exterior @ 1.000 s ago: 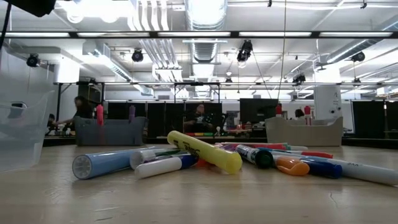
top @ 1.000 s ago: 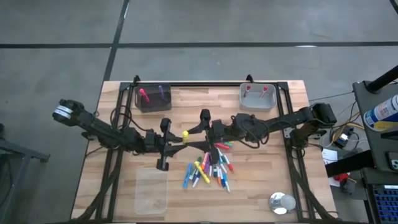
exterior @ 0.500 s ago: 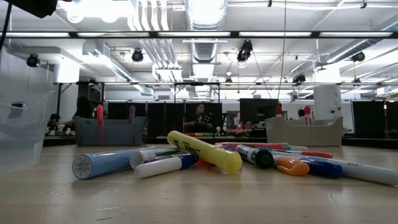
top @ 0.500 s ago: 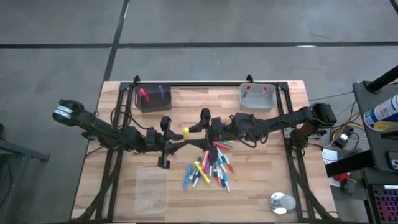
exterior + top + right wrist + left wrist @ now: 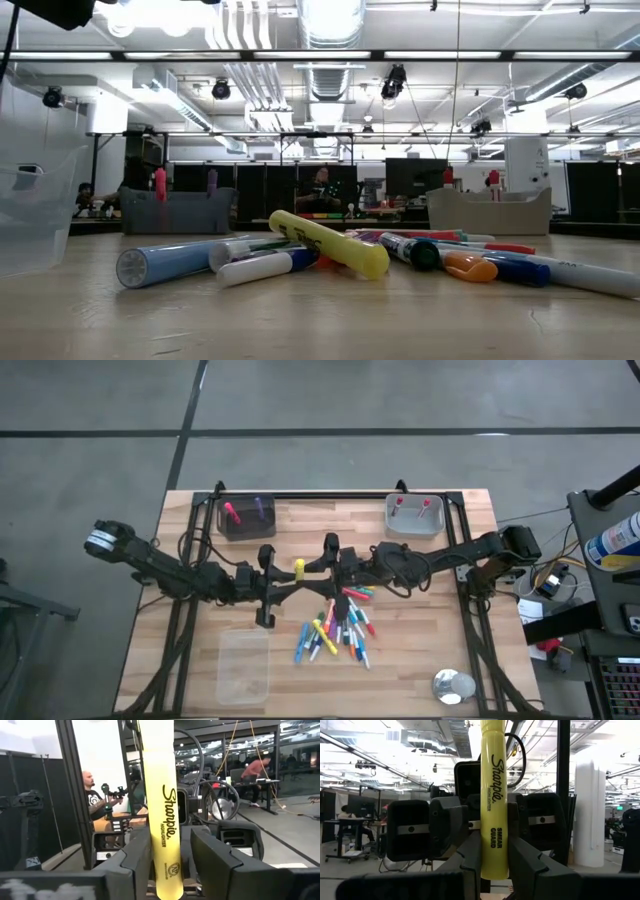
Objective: Pick & Place Markers
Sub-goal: Put the yellow highlighter pen into the black bin
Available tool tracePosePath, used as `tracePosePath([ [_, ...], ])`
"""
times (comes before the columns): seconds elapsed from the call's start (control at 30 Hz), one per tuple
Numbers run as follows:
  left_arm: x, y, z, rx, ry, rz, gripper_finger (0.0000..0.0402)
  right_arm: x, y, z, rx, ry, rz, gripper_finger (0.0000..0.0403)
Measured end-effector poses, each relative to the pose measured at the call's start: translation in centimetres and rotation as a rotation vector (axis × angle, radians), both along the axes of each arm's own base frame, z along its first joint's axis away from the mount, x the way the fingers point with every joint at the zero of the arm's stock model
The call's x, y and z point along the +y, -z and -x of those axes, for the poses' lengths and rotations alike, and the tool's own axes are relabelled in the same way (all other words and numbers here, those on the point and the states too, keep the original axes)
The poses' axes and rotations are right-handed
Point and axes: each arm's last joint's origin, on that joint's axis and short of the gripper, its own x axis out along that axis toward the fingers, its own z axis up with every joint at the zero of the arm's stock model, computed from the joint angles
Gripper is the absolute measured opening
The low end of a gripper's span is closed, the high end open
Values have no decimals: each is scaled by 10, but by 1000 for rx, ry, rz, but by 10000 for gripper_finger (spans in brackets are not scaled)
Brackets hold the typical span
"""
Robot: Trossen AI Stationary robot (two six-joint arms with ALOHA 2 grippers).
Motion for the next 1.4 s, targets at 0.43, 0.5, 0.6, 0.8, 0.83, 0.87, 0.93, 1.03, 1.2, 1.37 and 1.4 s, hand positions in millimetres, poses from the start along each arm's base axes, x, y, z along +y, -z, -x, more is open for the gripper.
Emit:
tracePosePath([
  [0.43,1,2,-1,19,-1,84,72,0,2,0,19,5,11,77],
  [0.5,1,2,-1,26,0,81,85,0,2,0,21,5,12,75],
  [0.6,0,5,-2,54,-2,72,116,0,4,-1,39,5,16,75],
  [0.8,0,8,-3,94,-8,88,179,-2,6,-1,55,13,15,75],
  [0.83,0,10,-4,112,-11,83,185,-2,7,-1,66,14,17,74],
  [0.87,0,12,-4,136,-14,77,188,-2,8,-1,75,14,19,74],
  [0.93,0,15,-3,192,-12,74,191,-2,9,0,101,13,23,75],
  [1.03,2,17,1,278,-6,84,192,-2,11,1,135,12,31,76],
  [1.2,6,18,13,409,6,143,192,-2,16,1,194,11,52,74],
  [1.37,12,15,29,536,0,167,193,-2,20,2,245,10,63,76],
  [1.4,13,13,32,551,-1,180,193,-2,21,2,257,10,65,75],
])
